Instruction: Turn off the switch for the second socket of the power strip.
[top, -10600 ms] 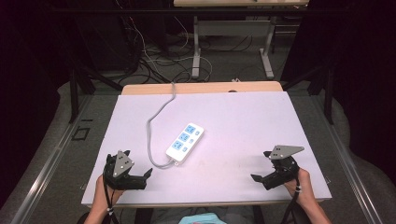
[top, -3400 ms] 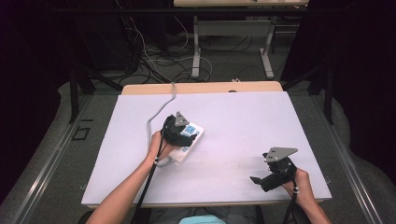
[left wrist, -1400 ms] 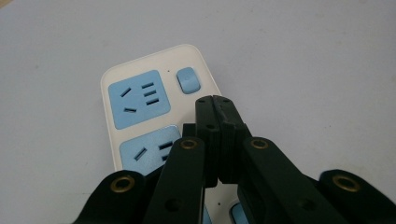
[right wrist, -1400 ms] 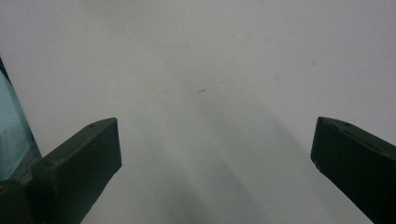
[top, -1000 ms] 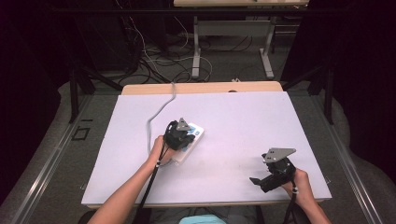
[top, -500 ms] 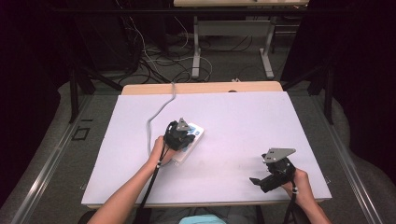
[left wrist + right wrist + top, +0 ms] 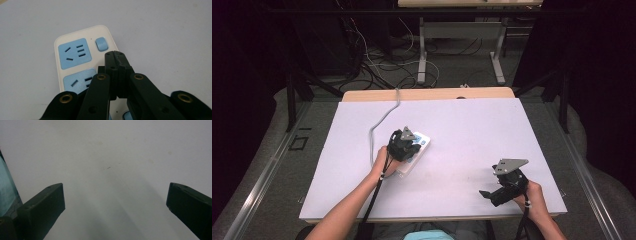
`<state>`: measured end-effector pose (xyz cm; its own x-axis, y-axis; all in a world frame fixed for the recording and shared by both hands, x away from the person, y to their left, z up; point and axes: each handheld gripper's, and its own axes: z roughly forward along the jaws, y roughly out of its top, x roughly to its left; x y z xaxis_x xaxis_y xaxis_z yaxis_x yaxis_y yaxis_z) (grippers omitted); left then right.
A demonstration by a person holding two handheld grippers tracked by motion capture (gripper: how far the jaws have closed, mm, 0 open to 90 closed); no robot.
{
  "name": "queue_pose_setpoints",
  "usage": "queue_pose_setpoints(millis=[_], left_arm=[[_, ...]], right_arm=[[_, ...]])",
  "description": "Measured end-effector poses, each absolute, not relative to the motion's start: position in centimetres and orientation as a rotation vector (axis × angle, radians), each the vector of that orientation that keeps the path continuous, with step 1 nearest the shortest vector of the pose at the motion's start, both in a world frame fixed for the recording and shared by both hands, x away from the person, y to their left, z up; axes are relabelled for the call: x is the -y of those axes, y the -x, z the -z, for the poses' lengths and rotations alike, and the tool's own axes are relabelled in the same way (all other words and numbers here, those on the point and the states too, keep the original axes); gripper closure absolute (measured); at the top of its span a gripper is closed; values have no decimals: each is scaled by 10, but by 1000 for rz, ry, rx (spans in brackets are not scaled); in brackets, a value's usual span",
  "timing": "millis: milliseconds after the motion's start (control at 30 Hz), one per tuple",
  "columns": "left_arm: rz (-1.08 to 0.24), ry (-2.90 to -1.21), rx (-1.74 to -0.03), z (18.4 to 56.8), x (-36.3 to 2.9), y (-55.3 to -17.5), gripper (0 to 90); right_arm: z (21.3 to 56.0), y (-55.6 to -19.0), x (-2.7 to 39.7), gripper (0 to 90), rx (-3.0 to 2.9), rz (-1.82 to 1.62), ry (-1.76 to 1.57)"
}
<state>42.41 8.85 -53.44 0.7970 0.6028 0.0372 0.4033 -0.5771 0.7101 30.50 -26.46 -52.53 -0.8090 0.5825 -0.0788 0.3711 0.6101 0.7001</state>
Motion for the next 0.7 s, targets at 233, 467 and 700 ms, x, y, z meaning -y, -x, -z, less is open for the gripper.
queue_pose_setpoints(millis=[233, 467, 700], left_arm=[[-349, -2257, -740, 535, -89, -425, 900], [-381, -2259, -728, 536, -87, -425, 900], [-384, -2256, -728, 536, -87, -424, 900]], right_arm=[[525, -305, 265, 11, -2555, -987, -771], [525, -305, 264, 11, -2556, -982, -776], [525, -305, 264, 11, -2545, -1000, -770]])
